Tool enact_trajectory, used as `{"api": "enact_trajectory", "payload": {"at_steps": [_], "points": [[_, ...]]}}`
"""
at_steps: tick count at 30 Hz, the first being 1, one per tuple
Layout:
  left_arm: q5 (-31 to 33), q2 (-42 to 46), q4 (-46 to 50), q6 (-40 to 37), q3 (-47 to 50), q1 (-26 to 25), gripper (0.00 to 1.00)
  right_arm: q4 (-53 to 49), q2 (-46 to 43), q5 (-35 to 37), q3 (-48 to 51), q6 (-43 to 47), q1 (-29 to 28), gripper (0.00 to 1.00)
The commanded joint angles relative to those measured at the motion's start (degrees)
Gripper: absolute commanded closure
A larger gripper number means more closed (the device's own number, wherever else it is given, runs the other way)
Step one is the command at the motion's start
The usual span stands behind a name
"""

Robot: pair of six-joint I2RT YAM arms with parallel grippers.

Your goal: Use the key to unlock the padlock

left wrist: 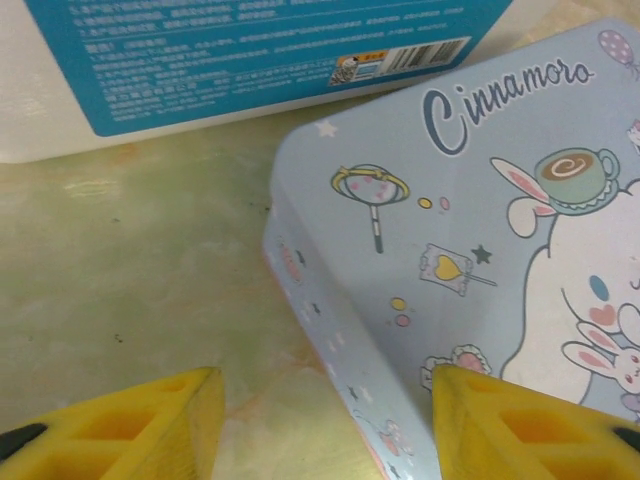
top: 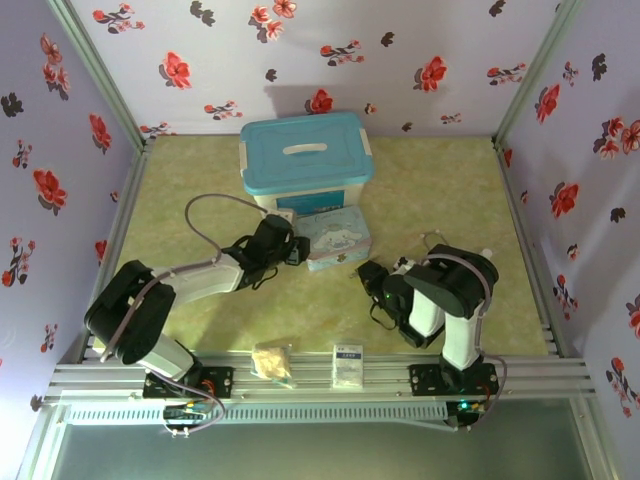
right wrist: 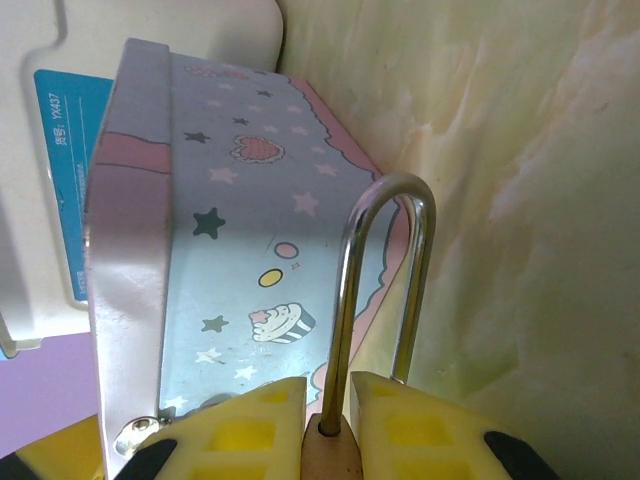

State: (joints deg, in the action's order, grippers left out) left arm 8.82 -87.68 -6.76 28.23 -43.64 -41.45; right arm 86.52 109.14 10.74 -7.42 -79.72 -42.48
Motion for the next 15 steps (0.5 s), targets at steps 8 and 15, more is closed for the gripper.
{"api": "enact_trajectory", "payload": {"at_steps": [8, 15], "points": [[4.1, 1.1, 15.4, -4.5, 0.8, 3.7, 0.43, -41.4, -5.9, -18.0, -0.2, 7.5, 3.3, 0.96], [2.8, 3.3, 15.1, -3.6, 0.3, 3.7, 0.42, -78.6, -21.4, -16.3, -10.2, 18.1, 4.4, 0.97]]}}
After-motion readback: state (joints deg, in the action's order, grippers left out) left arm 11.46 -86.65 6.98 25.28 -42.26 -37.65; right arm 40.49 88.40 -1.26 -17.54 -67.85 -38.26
